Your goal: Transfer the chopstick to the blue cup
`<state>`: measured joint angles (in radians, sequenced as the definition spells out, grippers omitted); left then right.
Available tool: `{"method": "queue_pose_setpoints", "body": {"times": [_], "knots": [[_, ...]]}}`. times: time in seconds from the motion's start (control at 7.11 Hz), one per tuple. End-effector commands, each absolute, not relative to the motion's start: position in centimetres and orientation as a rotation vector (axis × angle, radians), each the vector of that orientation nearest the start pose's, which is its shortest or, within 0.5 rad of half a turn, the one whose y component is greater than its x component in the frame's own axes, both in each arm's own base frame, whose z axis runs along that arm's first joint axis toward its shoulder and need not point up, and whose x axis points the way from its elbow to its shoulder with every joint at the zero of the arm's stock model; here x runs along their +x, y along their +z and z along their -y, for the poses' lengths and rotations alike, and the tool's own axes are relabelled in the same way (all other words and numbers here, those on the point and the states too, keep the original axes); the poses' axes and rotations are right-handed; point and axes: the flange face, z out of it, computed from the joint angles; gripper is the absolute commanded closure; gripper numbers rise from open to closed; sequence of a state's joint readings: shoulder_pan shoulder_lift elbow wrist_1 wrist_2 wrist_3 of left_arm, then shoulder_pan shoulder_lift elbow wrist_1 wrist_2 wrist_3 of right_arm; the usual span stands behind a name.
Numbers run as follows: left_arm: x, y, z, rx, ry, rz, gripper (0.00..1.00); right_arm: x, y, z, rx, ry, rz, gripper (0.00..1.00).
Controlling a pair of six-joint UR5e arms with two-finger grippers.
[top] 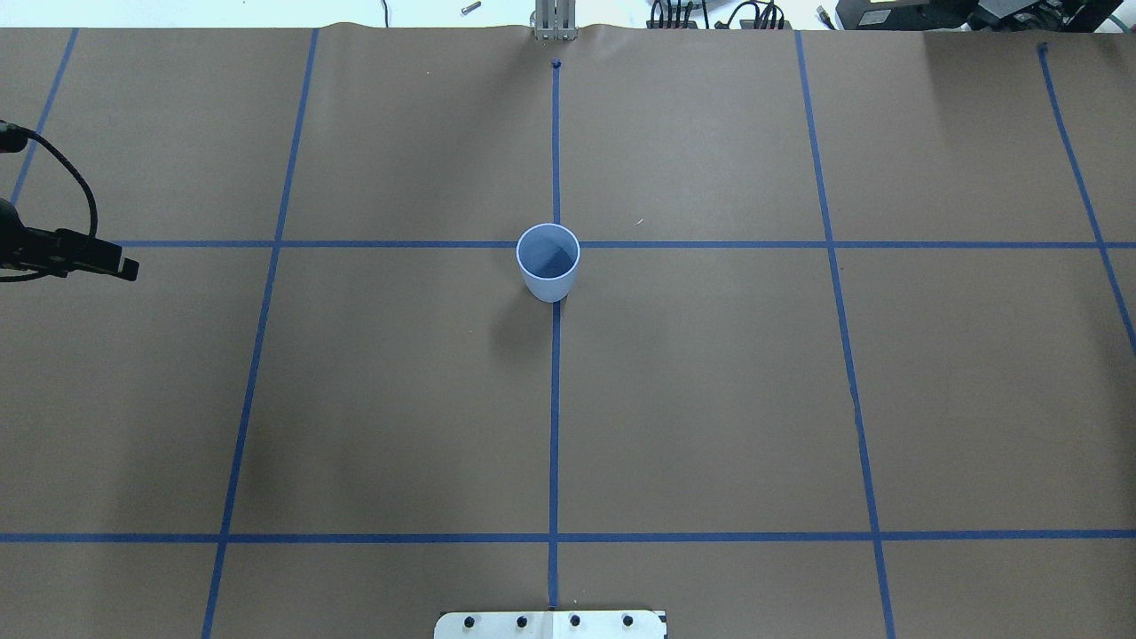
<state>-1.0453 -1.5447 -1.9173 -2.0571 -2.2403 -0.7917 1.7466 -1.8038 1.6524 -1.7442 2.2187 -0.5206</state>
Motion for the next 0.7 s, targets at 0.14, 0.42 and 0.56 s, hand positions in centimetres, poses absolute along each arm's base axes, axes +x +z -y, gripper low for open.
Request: {"method": "queue_pose_setpoints", "body": {"times": [0.14,0.42,0.56], "knots": [[18.3,44.6,45.7,0.224,0.026,-0.972,0.02,14.5,72.7,34.8,-0.038,-0.214,0.699,0.96],[18.2,44.6,45.7,0.225,0.025,-0.971,0.02,15.8,72.0,34.4,-0.013,-0.205,0.681,1.0],[18.3,44.6,45.7,0.224,0.026,-0.972,0.02,16.3,71.8,34.0,-0.007,-0.196,0.68,1.0]]}}
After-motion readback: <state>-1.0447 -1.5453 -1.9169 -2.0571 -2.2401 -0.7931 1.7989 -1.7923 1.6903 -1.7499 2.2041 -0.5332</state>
